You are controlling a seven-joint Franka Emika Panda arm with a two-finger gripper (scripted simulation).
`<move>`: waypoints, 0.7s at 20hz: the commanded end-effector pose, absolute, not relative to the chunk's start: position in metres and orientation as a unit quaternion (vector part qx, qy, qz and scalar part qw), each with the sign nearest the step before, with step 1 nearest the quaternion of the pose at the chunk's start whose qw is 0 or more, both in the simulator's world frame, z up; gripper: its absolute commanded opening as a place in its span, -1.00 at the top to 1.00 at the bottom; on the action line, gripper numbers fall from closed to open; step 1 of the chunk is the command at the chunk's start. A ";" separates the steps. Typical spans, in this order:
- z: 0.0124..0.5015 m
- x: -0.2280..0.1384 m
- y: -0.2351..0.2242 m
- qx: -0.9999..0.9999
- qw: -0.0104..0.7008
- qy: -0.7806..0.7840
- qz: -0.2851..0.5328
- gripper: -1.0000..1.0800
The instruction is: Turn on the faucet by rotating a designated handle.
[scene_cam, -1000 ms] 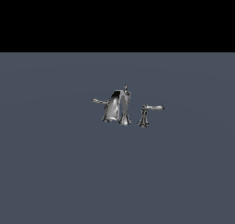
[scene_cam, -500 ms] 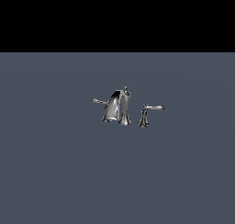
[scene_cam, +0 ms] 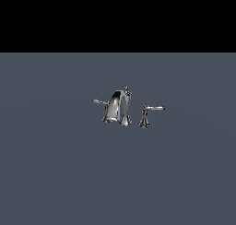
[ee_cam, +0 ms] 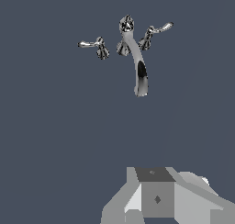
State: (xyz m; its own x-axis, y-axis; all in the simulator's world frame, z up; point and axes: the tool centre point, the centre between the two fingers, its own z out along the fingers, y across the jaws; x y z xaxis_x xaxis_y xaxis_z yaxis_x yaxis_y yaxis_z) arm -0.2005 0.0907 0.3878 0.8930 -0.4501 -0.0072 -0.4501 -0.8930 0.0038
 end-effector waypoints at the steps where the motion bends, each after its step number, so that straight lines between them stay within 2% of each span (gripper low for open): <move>1: 0.376 -0.191 0.099 0.966 0.000 -0.258 -0.004 1.00; 14: 0.318 -0.134 0.130 0.922 -0.003 -0.386 -0.004 1.00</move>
